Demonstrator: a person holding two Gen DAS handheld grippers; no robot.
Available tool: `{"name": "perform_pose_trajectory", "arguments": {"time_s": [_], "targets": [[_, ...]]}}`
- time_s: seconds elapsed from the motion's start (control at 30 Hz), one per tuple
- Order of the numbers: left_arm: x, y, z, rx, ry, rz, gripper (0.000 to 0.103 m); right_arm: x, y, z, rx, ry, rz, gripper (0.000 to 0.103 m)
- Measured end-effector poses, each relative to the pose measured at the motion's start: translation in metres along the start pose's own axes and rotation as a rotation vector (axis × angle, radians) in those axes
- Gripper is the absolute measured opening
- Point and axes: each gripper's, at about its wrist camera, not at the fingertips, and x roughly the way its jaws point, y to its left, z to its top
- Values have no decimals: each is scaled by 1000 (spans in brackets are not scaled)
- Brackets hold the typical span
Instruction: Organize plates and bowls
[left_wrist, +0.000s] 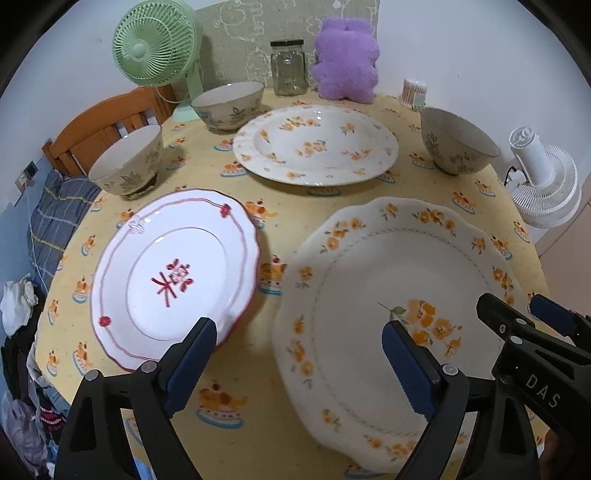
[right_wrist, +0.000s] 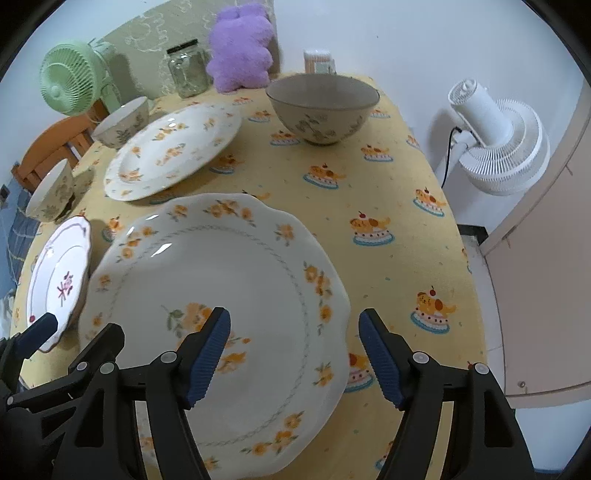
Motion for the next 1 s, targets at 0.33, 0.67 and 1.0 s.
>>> {"name": "perform_pose_trajectory", "arguments": {"time_s": [0.33, 0.67, 1.0], "targets": [[-16, 44, 28, 44, -40, -60, 92, -35, 43, 10, 58, -80, -57, 77], [-22, 78, 64, 109, -93, -128, 92, -49, 80, 36, 96, -119, -107, 77], [-3, 95, 116, 159, -99, -139, 92, -46, 98, 81, 166, -141, -105, 77]]}}
